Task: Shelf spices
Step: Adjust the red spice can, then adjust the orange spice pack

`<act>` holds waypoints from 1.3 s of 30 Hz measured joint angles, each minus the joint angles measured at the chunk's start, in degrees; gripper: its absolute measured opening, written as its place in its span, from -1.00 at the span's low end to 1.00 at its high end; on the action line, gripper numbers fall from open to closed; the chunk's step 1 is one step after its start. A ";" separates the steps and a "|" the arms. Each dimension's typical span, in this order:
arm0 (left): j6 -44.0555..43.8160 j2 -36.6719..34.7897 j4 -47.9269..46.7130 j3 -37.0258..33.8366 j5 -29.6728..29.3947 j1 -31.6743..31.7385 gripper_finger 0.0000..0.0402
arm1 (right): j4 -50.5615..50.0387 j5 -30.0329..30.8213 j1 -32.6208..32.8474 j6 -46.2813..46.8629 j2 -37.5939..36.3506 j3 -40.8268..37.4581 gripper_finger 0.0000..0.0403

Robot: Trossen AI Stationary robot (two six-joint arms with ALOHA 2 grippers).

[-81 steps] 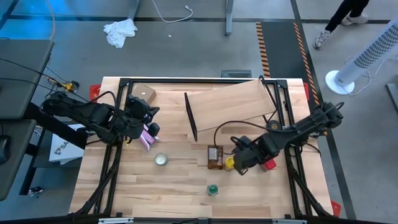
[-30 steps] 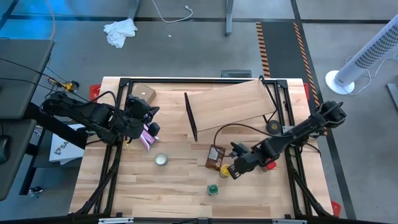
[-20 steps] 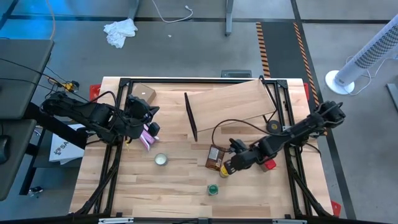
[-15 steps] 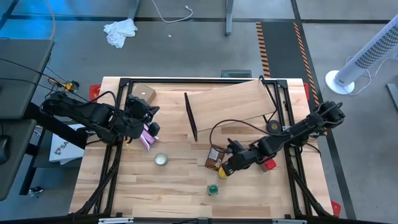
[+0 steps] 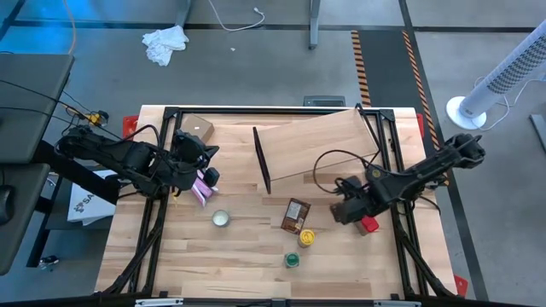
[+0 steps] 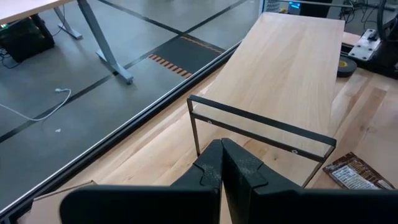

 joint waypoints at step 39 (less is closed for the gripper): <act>-1.82 0.01 4.24 -3.09 0.55 -0.43 -1.00 | 18.11 3.74 0.04 4.30 7.62 -4.01 -1.00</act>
